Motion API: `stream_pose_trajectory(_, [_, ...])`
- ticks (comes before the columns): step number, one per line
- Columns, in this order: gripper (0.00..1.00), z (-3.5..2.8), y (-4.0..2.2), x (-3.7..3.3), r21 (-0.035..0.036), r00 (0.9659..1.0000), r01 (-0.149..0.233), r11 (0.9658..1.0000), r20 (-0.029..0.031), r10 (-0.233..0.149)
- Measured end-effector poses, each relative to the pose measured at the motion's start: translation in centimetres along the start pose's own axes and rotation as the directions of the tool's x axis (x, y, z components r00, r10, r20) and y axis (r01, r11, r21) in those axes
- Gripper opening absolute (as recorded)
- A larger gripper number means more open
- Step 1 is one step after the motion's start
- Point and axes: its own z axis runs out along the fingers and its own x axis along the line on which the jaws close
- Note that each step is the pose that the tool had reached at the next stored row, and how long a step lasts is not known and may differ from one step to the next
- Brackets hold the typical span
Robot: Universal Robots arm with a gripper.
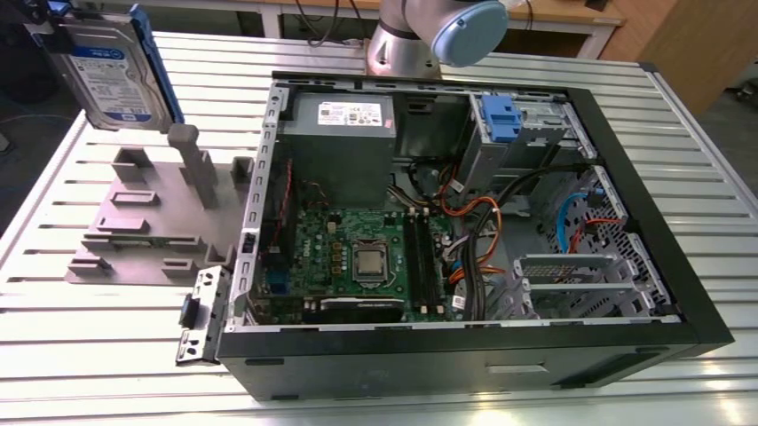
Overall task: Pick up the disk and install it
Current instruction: 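Pick up the disk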
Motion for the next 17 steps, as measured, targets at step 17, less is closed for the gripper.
stream_pose_trajectory(17, [0.36, -0.36, 0.00, 0.01, 0.0000, 1.0000, 0.000, 1.0000, 0.0000, 0.000])
